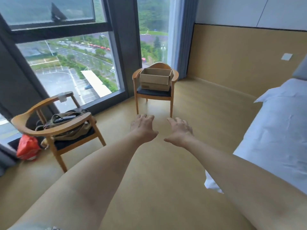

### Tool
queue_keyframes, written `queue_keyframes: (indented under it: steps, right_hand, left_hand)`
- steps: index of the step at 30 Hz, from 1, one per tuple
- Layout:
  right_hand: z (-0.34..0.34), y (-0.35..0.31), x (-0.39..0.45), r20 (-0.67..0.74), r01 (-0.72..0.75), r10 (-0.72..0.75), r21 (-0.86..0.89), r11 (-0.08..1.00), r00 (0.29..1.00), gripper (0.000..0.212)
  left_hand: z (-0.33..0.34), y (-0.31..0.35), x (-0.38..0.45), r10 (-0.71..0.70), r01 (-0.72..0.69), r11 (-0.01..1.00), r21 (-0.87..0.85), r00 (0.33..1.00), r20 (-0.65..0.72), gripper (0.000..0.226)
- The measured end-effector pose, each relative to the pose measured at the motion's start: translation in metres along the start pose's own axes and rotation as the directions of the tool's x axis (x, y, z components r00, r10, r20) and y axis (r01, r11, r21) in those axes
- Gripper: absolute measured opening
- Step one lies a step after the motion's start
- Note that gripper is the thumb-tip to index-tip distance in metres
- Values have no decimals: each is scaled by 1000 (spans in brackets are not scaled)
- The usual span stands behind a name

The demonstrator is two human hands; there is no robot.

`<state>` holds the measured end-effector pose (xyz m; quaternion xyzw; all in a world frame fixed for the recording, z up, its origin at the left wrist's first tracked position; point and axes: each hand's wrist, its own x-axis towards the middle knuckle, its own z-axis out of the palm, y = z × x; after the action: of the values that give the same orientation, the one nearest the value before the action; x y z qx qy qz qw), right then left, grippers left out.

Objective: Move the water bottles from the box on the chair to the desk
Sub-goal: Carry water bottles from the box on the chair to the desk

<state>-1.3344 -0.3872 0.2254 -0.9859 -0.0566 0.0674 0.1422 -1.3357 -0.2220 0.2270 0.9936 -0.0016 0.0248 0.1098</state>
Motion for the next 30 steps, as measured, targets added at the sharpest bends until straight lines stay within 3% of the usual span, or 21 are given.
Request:
queue_keyframes:
  steps: [7, 14, 22, 30]
  right_hand:
    - [5, 15, 124, 30, -74, 73, 43, 996, 997, 95]
    - [5, 33, 296, 18, -39, 38, 67, 997, 999, 85]
    - [-39, 44, 479, 44, 22, -25, 76, 997, 999, 82]
    - [-42, 41, 616, 101, 4, -14, 96, 995, 995, 87]
  left_hand:
    - [33, -17, 127, 39, -41, 999, 15, 996, 86, 74]
    - [59, -25, 293, 19, -20, 1000, 23, 998, 58, 71]
    - [49, -18, 469, -68, 68, 997, -24, 997, 24, 68]
    - [72, -45, 611, -95, 99, 994, -54, 992, 83, 68]
